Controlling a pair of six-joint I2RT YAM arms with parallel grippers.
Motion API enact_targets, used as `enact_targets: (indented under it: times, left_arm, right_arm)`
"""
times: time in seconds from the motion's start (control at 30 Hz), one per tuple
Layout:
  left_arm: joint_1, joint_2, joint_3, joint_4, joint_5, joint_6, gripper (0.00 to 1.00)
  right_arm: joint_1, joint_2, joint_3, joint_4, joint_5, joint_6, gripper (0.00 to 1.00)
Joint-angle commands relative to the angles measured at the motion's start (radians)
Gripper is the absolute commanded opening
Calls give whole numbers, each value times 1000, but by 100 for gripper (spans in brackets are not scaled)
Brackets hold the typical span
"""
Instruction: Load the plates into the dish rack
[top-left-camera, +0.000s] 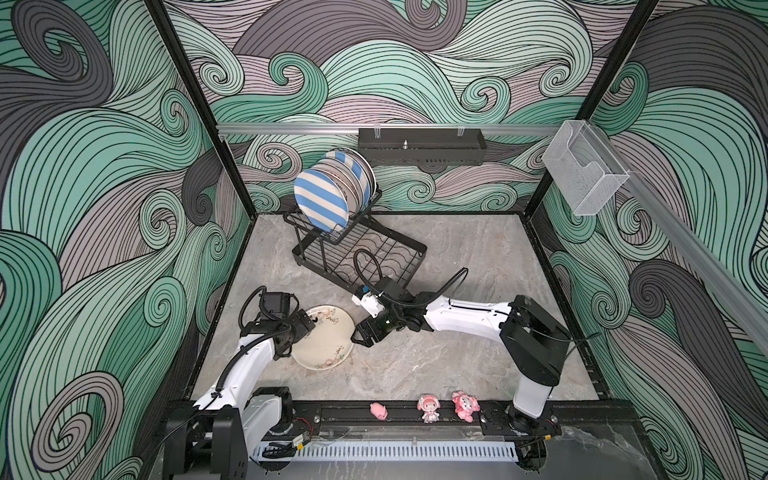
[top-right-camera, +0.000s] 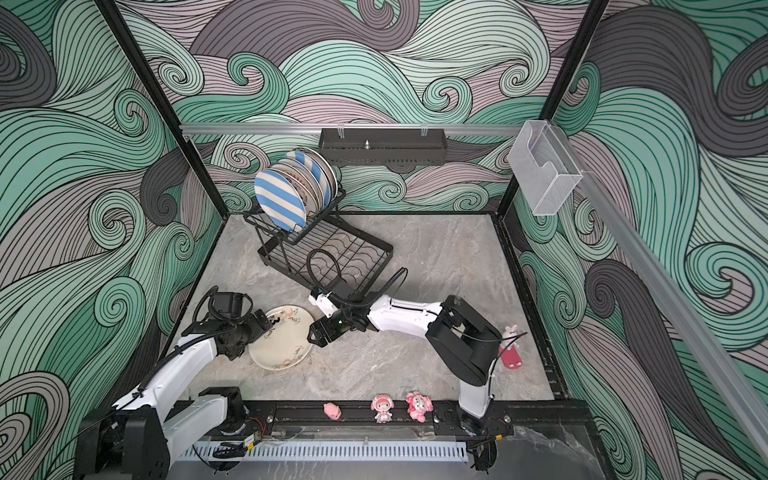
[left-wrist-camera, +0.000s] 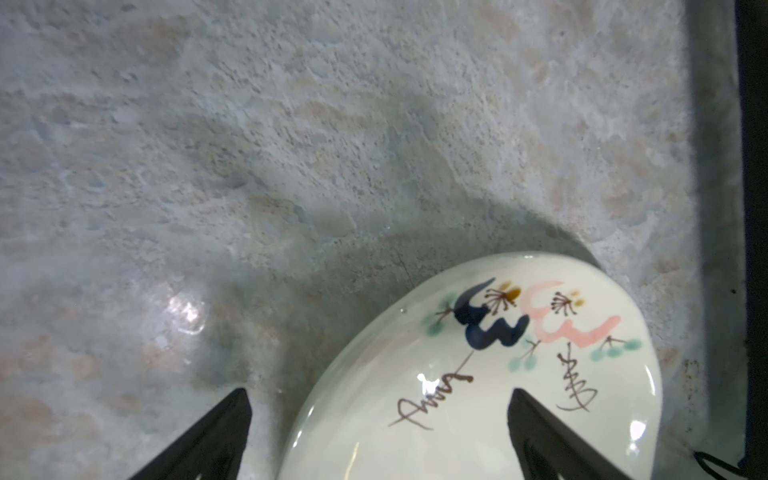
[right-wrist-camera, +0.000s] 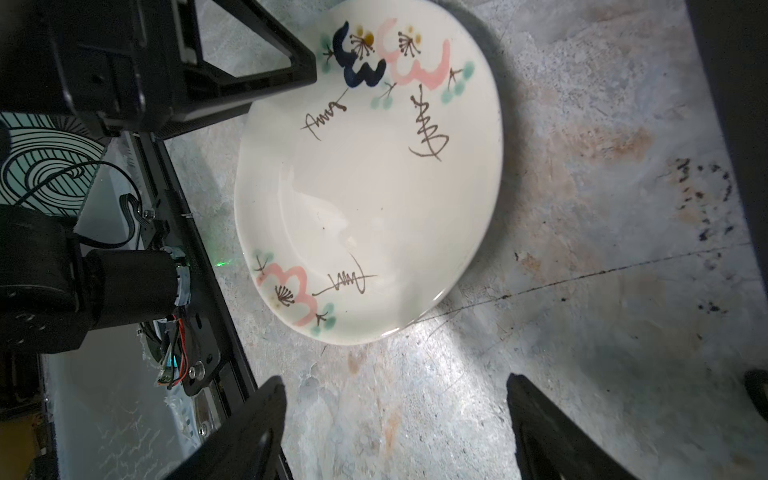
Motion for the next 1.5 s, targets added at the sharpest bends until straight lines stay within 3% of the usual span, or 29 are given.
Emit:
enact_targets:
  times: [0.0, 0.47, 0.87, 1.2, 1.3, 1.47]
  left_arm:
    - [6, -7, -15, 32, 39, -4, 99]
    - [8, 42, -21, 29, 111, 22, 99]
    - [8, 34, -73, 66, 180, -2, 98]
    - [6, -24, -111, 67, 236, -3, 99]
    - [7, -37, -117, 66, 247, -1, 99]
    - [6, -59, -127, 79, 274, 8, 99]
  right_arm:
    - [5, 56, 55, 12, -8, -9, 83]
    - [6, 173, 140, -12, -14, -1, 84]
    - [-15, 223, 131, 113, -141, 79, 83]
    - [-38, 144, 52, 335, -245, 204, 62]
    - [-38, 124, 41, 372, -250, 229, 50]
    - [-38, 96, 30, 386, -241, 237, 44]
